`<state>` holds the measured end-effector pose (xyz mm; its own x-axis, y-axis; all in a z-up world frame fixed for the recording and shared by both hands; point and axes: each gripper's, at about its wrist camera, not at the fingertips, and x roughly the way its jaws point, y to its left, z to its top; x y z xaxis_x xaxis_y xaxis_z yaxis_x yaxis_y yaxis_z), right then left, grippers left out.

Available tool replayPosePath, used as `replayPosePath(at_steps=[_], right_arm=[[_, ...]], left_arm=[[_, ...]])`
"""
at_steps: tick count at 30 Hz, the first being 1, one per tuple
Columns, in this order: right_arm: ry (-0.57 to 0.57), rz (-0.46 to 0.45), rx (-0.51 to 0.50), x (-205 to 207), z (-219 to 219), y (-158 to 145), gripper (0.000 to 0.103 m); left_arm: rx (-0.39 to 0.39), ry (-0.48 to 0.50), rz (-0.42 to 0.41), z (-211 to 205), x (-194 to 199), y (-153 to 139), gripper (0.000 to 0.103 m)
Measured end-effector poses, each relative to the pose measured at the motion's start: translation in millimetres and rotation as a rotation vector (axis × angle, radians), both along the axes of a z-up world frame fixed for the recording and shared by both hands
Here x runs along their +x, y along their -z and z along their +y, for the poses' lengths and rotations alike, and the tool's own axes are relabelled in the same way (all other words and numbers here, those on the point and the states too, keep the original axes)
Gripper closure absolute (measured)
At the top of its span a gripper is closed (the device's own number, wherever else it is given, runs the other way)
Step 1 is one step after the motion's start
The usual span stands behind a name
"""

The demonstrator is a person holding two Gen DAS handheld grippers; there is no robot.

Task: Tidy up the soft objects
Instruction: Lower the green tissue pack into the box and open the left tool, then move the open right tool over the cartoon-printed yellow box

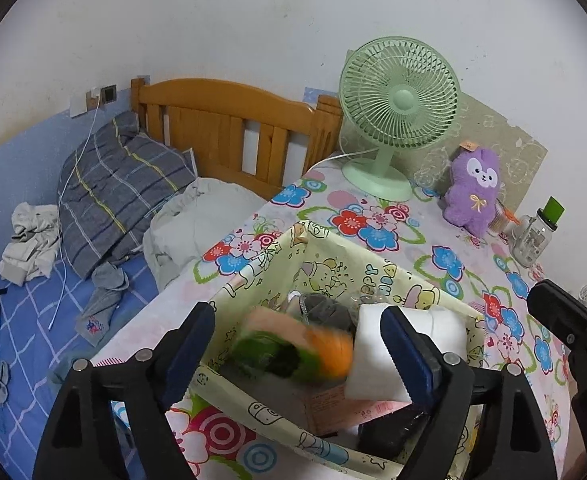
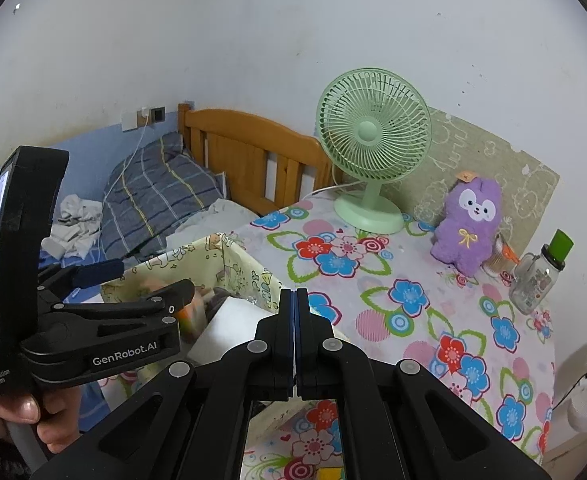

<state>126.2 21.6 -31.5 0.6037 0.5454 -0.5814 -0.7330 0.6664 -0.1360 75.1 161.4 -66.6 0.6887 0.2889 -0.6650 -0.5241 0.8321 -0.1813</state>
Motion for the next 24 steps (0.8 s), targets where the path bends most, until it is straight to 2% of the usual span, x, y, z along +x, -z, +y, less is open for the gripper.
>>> replayPosePath(at_steps=[9, 11, 12, 13, 15, 24], right_arm=[[0.038, -0.005, 0.013, -5, -20, 1, 0.097], [0.052, -0.007, 0.011, -8, -27, 3, 0.086], [0.061, -0.008, 0.013, -10, -32, 4, 0.065], [0.070, -0.012, 0.019, -12, -37, 6, 0.037], [0.102, -0.041, 0.049, -20, -50, 7, 0.017], [0.158, -0.035, 0.098, -35, -90, 9, 0.017]], left_arm=[[-0.005, 0.032, -0.004, -11, -3, -4, 0.013], [-0.006, 0.044, -0.006, -15, -5, -5, 0.013], [-0.004, 0.052, -0.008, -18, -6, -6, 0.013], [-0.002, 0.059, -0.011, -20, -6, -6, 0.012], [0.002, 0.074, -0.015, -27, -8, -8, 0.012], [0.027, 0.149, -0.008, -61, -8, -8, 0.012]])
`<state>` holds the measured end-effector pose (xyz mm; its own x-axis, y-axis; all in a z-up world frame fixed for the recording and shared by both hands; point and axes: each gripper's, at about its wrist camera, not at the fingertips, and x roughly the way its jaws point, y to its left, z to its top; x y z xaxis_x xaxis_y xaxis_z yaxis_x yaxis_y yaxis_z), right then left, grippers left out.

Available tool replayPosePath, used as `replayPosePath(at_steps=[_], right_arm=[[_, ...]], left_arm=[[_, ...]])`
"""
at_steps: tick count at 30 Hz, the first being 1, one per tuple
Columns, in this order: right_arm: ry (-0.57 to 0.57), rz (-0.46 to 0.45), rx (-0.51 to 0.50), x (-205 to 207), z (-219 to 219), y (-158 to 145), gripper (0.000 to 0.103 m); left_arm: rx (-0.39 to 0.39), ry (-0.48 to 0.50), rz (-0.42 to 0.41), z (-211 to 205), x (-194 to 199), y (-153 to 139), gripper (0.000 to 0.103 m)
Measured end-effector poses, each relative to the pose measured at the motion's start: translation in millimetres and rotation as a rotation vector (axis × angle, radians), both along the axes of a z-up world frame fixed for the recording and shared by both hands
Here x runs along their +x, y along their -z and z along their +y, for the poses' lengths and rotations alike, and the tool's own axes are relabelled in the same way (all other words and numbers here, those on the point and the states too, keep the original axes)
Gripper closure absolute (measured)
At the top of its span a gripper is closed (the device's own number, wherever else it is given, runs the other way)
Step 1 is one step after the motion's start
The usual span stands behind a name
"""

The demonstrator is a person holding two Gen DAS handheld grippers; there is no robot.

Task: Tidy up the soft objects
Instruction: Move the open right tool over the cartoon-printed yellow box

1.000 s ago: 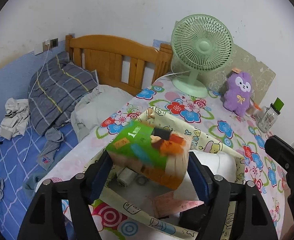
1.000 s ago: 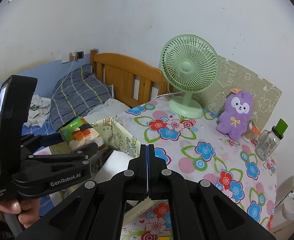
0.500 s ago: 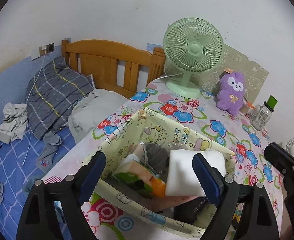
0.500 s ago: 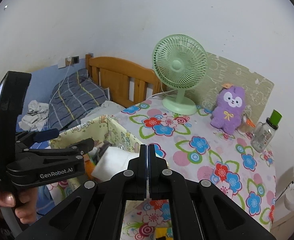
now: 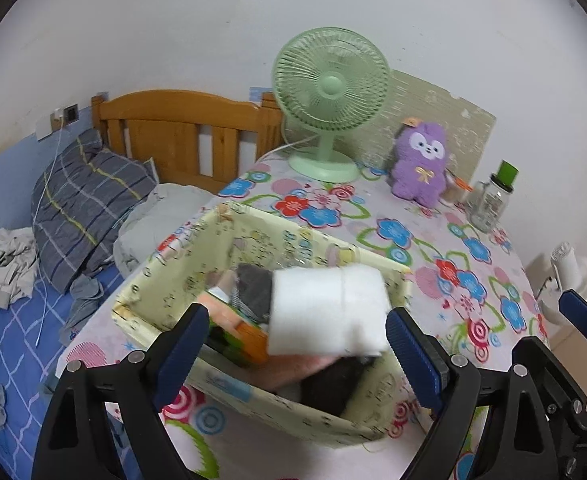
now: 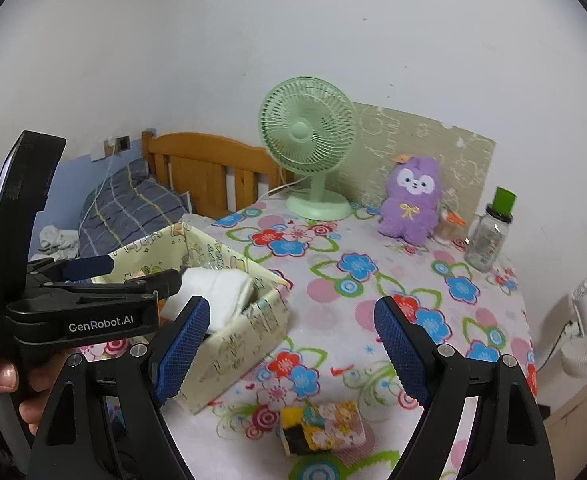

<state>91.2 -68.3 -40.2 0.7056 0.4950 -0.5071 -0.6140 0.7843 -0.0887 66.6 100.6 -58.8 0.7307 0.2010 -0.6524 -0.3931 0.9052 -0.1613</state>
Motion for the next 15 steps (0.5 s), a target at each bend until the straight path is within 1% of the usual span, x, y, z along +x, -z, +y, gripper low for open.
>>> replayPosePath(at_steps=[8, 15], right_arm=[[0.070, 0.055, 0.025, -3, -35, 19, 0.017], [0.092, 0.086, 0.034, -6, -52, 30, 0.017]], left_arm=[[0.039, 0.071, 0.027, -36, -4, 11, 0.011], [0.067, 0.131, 0.055, -64, -4, 21, 0.011]])
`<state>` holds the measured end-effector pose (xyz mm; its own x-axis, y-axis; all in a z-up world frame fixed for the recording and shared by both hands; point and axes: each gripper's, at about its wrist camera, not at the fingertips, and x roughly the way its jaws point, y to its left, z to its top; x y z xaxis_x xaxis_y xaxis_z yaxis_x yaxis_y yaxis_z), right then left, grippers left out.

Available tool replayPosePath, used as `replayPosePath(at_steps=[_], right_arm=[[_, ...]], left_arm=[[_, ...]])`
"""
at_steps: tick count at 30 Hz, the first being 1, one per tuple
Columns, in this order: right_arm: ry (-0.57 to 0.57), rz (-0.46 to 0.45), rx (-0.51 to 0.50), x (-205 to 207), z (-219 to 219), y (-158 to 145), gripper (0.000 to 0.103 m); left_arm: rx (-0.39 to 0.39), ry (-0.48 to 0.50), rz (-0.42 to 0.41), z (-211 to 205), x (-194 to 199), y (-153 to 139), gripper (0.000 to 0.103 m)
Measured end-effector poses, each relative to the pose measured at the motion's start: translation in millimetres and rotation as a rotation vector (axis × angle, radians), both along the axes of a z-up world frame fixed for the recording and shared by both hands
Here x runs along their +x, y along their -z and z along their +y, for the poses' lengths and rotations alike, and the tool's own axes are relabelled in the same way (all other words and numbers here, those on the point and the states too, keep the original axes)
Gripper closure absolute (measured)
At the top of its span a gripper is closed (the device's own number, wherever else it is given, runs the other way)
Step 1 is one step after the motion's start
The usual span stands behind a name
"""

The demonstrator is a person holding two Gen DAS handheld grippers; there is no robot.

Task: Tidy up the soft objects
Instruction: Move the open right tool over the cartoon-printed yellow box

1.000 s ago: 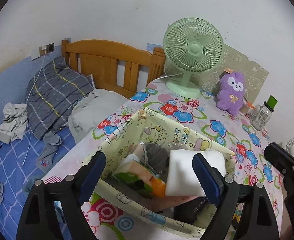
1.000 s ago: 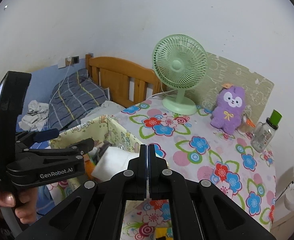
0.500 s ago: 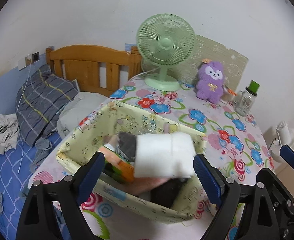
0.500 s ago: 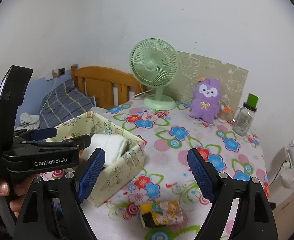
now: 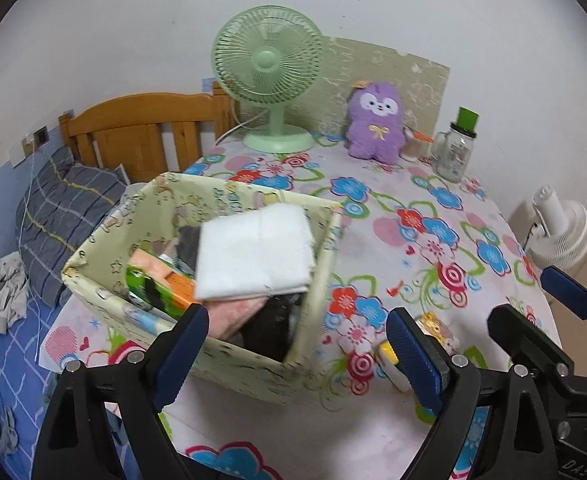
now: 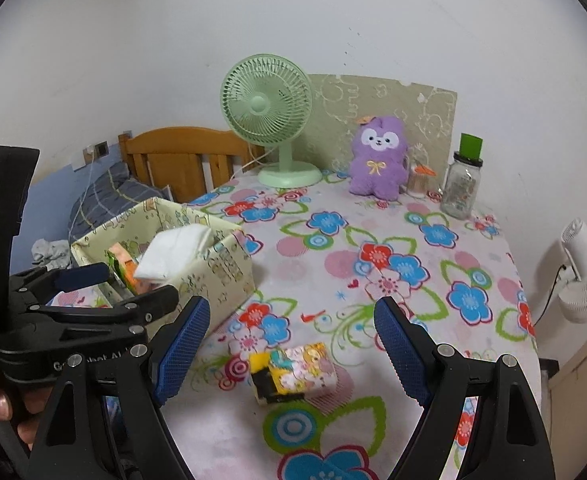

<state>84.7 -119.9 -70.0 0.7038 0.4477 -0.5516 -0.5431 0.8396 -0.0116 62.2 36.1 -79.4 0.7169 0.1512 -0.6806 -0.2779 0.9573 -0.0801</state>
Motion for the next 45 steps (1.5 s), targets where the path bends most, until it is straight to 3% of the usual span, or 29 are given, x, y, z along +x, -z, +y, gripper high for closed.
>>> replayPosePath(at_steps=[16, 35, 39, 41, 43, 45], right_arm=[[0.019, 0.094, -0.011, 10, -26, 40, 0.017], [-0.099, 0.197, -0.050, 18, 3, 88, 0.018], [-0.109, 0.234, -0.074, 22, 7, 96, 0.055], [-0.119, 0.249, -0.074, 24, 7, 99, 0.065], [-0.124, 0.253, -0.065, 24, 7, 100, 0.083], [-0.121, 0.244, -0.072, 22, 7, 98, 0.087]], left_arm=[[0.055, 0.016, 0.003, -25, -4, 8, 0.009], [0.048, 0.033, 0.032, -35, -19, 17, 0.007], [0.047, 0.032, 0.032, -34, -20, 16, 0.007], [0.045, 0.033, 0.034, -34, -20, 16, 0.007], [0.043, 0.032, 0.035, -34, -20, 16, 0.007], [0.041, 0.033, 0.037, -34, -20, 17, 0.007]])
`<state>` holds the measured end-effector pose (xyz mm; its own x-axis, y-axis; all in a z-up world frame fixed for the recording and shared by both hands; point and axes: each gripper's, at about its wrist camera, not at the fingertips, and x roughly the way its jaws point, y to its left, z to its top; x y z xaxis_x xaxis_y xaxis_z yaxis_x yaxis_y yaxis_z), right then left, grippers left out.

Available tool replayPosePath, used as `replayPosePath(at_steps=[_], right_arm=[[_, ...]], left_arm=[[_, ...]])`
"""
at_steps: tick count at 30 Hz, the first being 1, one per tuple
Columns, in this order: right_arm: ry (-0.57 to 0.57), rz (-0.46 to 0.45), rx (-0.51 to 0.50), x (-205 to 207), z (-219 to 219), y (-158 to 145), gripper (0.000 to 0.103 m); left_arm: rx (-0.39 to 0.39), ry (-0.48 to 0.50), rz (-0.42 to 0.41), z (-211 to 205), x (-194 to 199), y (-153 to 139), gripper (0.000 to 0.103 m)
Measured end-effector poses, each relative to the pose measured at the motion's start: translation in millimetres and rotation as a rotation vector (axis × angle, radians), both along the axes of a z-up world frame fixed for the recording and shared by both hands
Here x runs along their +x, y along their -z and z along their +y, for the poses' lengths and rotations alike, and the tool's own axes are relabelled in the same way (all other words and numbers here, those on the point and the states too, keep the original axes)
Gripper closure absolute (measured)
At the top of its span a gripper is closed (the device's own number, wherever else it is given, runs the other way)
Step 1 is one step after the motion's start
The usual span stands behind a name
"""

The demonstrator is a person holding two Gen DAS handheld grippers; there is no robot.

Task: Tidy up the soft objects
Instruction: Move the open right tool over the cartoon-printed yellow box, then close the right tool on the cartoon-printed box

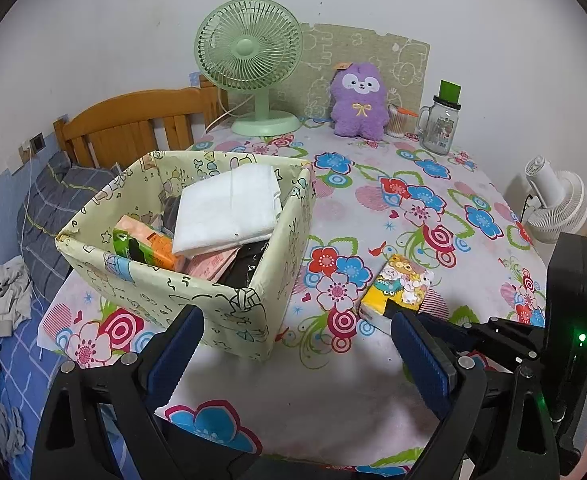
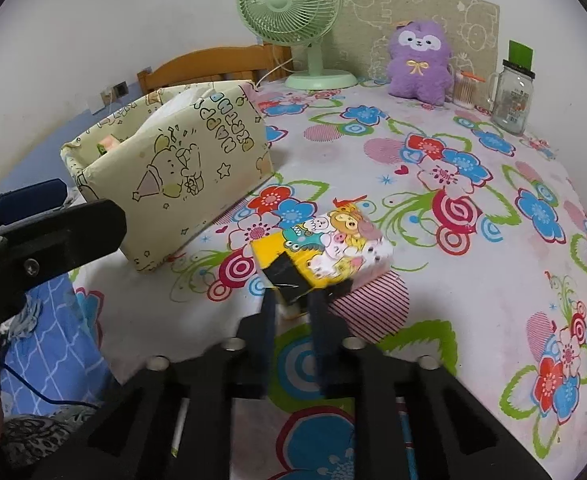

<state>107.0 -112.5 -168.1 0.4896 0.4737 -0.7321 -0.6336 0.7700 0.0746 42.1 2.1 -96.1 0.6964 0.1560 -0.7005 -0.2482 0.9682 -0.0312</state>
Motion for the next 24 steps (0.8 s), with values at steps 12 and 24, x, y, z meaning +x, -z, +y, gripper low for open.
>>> replayPosePath(at_steps=[12, 24], right_arm=[[0.100, -0.055, -0.014, 15, -3, 2, 0.020], [0.070, 0.002, 0.021, 49, 14, 7, 0.024]], left_arm=[[0.001, 0.003, 0.005, 0, 1, 2, 0.007], [0.000, 0.001, 0.015, 2, 6, 6, 0.007]])
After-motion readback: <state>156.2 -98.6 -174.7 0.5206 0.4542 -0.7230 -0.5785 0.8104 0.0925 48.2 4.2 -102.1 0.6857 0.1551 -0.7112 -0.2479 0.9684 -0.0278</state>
